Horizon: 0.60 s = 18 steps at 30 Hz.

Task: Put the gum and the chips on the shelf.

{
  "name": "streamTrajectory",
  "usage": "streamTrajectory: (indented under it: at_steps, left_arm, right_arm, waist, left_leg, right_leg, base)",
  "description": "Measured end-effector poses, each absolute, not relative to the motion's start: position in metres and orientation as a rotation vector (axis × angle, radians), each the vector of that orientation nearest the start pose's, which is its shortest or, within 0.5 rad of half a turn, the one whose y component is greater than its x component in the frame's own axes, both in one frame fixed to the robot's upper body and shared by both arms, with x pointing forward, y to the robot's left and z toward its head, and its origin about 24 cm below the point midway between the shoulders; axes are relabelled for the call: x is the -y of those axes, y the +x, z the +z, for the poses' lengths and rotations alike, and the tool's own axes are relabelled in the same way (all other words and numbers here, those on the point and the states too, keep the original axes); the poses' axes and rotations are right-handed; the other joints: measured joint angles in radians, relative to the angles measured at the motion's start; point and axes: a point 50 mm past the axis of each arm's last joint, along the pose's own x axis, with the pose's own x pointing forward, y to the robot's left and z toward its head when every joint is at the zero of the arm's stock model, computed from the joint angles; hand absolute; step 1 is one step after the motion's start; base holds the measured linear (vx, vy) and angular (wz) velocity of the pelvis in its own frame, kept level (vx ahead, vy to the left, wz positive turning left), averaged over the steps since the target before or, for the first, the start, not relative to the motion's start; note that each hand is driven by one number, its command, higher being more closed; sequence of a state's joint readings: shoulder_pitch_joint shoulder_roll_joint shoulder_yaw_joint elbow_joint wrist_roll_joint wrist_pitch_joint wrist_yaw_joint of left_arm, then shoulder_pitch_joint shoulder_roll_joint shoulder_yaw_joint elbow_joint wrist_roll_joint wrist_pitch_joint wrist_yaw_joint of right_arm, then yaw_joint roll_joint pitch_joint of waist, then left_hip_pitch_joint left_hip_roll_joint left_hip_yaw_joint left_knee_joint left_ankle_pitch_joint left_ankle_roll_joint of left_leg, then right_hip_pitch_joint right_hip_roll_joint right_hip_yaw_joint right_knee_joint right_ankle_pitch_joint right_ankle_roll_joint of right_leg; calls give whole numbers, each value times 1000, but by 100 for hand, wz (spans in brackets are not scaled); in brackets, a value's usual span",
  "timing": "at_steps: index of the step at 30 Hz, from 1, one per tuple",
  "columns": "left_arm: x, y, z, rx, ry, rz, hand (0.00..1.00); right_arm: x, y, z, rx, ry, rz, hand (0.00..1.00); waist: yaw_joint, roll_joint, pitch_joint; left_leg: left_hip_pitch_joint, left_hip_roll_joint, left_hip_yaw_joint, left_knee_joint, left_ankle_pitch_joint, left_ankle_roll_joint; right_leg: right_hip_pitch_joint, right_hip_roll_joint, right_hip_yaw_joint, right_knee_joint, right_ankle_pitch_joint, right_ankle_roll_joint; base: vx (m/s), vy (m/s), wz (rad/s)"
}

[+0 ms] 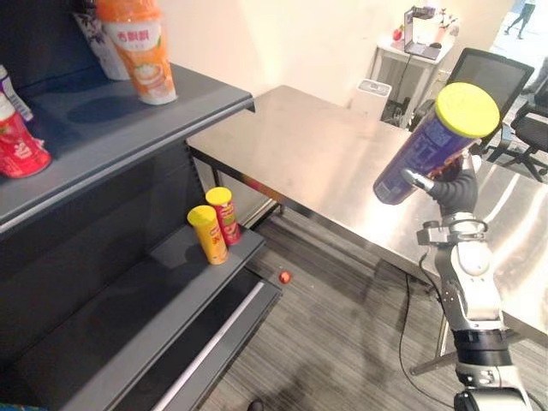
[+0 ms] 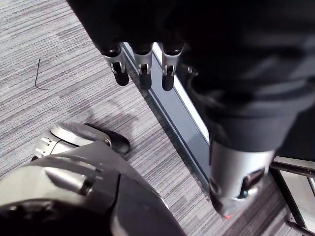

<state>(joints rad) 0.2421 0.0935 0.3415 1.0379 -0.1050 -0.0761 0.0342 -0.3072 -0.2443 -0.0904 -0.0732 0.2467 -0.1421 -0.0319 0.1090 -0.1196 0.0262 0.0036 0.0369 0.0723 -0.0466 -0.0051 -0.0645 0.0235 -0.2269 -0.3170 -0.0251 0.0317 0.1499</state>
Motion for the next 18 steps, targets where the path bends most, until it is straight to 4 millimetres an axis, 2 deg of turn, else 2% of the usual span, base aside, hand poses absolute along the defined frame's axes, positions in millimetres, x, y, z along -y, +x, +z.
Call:
streamTrajectory:
  at_steps: [3, 5, 7, 8, 9, 10, 11, 12, 13, 14, 15, 16, 17, 18]
  left_arm:
    - [-235, 27, -162, -1142, -157, 545, 0]
    - [-231, 29, -163, -1136, -179, 544, 0]
    - [-229, 28, -163, -1128, -216, 563, 0]
    - [-227, 29, -164, -1127, -223, 561, 0]
    - [-225, 30, -164, -1125, -227, 557, 0]
    - [-225, 30, -164, -1124, -229, 556, 0]
    - [-225, 30, -164, -1124, -228, 558, 0]
    - [-224, 34, -164, -1119, -235, 560, 0]
    - [-222, 39, -165, -1113, -244, 562, 0]
    - [-218, 42, -166, -1111, -264, 569, 0]
    - [-214, 37, -167, -1134, -271, 568, 0]
    - [-208, 26, -169, -1169, -281, 570, 0]
    - [-206, 24, -170, -1177, -284, 571, 0]
    - [-205, 20, -170, -1187, -286, 576, 0]
  right_arm:
    - [181, 293, 156, 503, 57, 21, 100]
    - [171, 294, 150, 478, 61, 68, 100]
    - [162, 296, 146, 457, 76, 104, 100]
    - [158, 300, 145, 448, 84, 117, 100]
    - [152, 306, 148, 451, 82, 138, 100]
    - [151, 308, 151, 457, 81, 139, 100]
    - [151, 310, 155, 469, 82, 137, 100]
    - [158, 310, 160, 489, 83, 105, 100]
    - [167, 309, 163, 505, 79, 71, 100]
    - [184, 308, 166, 520, 78, -5, 100]
    - [195, 306, 167, 527, 76, -64, 100]
    - [210, 300, 166, 533, 68, -145, 100]
    - [216, 298, 166, 538, 65, -174, 100]
    - [223, 295, 165, 535, 67, -208, 100]
  waist:
    - [2, 12, 8]
    - [9, 35, 24]
    - [28, 56, 36]
    - [38, 58, 37]
    - [39, 67, 44]
    - [43, 75, 49]
    - [47, 77, 52]
    - [30, 64, 56]
    - [30, 76, 60]
    - [31, 94, 72]
    - [26, 108, 71]
    - [20, 139, 66]
    - [12, 154, 67]
    - [6, 163, 68]
  left_leg:
    - [-68, 9, -46, 149, -58, -3]
    - [-108, 13, -121, 239, -85, -10]
    - [-128, 18, -190, 235, -81, -19]
    - [-145, 20, -221, 221, -68, -30]
    - [-166, 21, -267, 171, -42, -38]
    - [-176, 29, -266, 141, -41, -35]
    - [-180, 48, -210, 90, -53, -3]
    - [-208, 90, -11, 86, -62, 131]
    - [-242, 127, 123, 135, -50, 155]
    - [-278, 196, 377, 263, -45, 173]
    - [-263, 216, 520, 330, -45, 174]
    - [-202, 217, 633, 360, -28, 159]
    - [-191, 204, 624, 334, -35, 134]
    - [-199, 194, 624, 327, -34, 134]
  right_leg:
    - [6, 2, -20, 34, -17, -9]
    - [50, 17, -82, 35, -29, -10]
    - [69, 30, -144, 28, -40, -14]
    - [69, 38, -173, 27, -49, -13]
    - [64, 48, -238, 31, -52, -17]
    - [60, 54, -263, 33, -56, -25]
    - [49, 61, -279, 34, -65, -40]
    - [55, 64, -327, -3, -51, -59]
    - [57, 56, -375, -8, -52, -59]
    - [55, 39, -451, 13, -66, -65]
    - [61, 19, -487, 24, -73, -56]
    - [78, 7, -544, 33, -71, -47]
    - [86, 7, -570, 40, -70, -39]
    - [88, -1, -594, 45, -72, -31]
  base:
    - [-25, -14, 21]
    - [-89, -57, 75]
    - [-128, -72, 88]
    - [-210, -106, 127]
    - [-196, -109, 116]
    - [-199, -123, 131]
    - [-193, -144, 153]
    - [-184, -109, 171]
    - [-181, -28, 200]
    - [-80, 75, 162]
    - [15, 146, 178]
    - [79, 131, 136]
    - [73, 162, 117]
    - [18, 123, 73]
